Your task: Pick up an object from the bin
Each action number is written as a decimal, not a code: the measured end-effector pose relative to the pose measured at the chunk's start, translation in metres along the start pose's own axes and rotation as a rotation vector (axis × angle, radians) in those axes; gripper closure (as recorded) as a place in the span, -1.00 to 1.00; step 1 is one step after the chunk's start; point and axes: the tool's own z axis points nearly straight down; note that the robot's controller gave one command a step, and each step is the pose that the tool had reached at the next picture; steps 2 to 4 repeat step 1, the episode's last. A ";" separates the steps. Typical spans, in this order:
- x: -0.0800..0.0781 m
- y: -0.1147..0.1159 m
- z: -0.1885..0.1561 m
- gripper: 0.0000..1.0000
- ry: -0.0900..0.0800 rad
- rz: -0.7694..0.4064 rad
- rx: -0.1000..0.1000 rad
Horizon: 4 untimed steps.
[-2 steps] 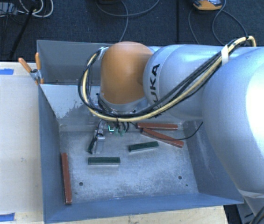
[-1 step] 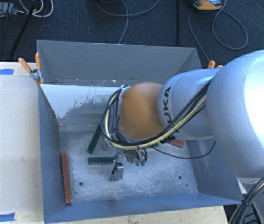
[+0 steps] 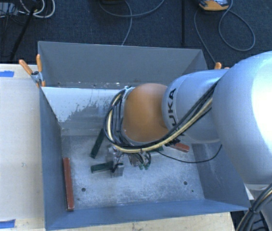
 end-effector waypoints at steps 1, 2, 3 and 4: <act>-0.044 0.037 -0.190 1.00 -0.012 -0.004 -0.001; -0.044 0.037 -0.190 1.00 -0.012 -0.004 -0.001; -0.044 0.037 -0.190 1.00 -0.012 -0.004 -0.001; -0.044 0.037 -0.190 1.00 -0.012 -0.004 -0.001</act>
Offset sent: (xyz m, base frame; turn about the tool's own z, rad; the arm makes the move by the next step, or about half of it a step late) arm 0.0362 0.0415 0.1847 -0.0008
